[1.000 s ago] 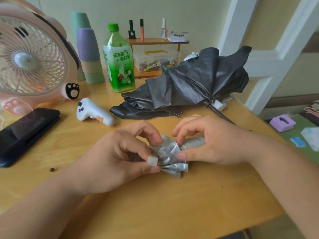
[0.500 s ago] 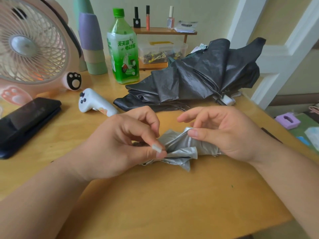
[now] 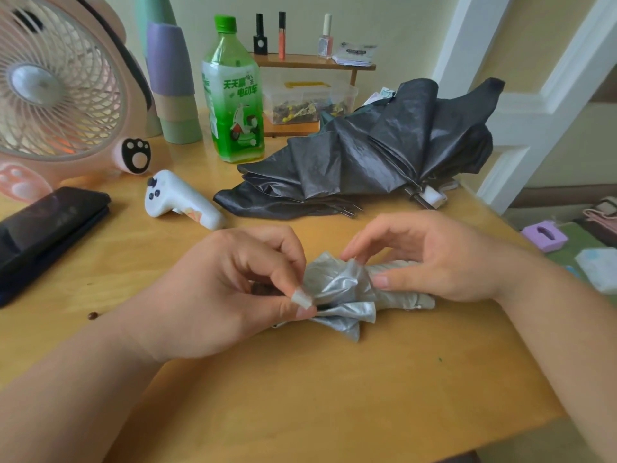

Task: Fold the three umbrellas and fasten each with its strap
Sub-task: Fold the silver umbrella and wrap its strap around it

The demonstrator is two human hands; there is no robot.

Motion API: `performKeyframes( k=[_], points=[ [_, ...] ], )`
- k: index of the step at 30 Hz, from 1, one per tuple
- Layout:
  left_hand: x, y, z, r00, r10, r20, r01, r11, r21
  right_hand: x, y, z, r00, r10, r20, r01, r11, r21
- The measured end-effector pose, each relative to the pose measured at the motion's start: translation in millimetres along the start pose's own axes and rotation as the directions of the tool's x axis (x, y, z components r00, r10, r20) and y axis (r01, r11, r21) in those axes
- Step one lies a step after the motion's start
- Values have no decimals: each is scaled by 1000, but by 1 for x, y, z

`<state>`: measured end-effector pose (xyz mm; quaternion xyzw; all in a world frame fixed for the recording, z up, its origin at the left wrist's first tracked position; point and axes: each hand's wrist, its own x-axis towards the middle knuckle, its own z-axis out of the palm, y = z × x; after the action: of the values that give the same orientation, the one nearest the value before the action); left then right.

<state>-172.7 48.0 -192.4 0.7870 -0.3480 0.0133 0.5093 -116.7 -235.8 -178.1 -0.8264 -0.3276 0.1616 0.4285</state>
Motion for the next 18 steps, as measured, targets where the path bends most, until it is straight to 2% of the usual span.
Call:
performKeyframes(
  k=[7,10,14,16,18],
  points=[
    [0,1,-1,1000,2,16,-2,1000,4,16,-5,-8,995,90,38,-90,996,5],
    [0,1,-1,1000,0,17,0,1000,-20,18,-4,-9,993,60,99,-58,998,-24],
    [0,0,-1,1000,0,-11,0,1000,-18,19,-3,-7,990,61,129,-65,997,31],
    [0,0,0,1000,1,-19,-1,1000,-13,20,-4,-6,989,71,132,-70,997,-9],
    [1,0,-1,1000,6,-25,-6,1000,-7,21,-6,-3,984,114,134,-95,985,-143]
  ],
)
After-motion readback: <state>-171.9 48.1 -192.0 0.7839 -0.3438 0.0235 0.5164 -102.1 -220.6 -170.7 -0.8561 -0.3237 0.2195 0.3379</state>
